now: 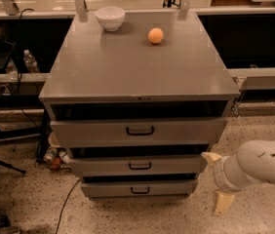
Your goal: Open middle drawer
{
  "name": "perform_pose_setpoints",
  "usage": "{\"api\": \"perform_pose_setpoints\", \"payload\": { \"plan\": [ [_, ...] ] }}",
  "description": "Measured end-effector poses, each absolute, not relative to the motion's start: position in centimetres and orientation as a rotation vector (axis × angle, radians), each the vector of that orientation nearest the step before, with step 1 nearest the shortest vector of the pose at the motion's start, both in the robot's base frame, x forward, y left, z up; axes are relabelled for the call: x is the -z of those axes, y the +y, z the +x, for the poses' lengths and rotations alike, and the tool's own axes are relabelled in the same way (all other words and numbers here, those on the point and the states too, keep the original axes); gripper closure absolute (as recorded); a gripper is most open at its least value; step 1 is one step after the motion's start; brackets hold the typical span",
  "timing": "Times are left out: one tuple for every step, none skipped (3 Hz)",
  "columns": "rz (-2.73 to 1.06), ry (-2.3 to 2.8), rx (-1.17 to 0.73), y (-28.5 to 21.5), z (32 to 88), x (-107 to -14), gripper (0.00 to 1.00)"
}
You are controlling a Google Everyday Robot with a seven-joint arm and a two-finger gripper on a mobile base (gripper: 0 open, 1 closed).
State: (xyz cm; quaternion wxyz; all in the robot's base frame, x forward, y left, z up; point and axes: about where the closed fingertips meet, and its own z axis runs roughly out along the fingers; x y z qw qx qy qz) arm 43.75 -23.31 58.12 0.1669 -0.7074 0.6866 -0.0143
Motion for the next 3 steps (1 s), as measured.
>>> {"api": "perform_pose_setpoints", "payload": {
  "plan": [
    [-2.007, 1.933, 0.056, -22.4, 45.1, -53.9, 0.0],
    [-2.012, 1.92, 0.068, -21.6, 46.0, -51.7, 0.0],
    [-2.042, 1.861, 0.055, -18.9, 48.9, -48.4, 0.0]
  ]
}}
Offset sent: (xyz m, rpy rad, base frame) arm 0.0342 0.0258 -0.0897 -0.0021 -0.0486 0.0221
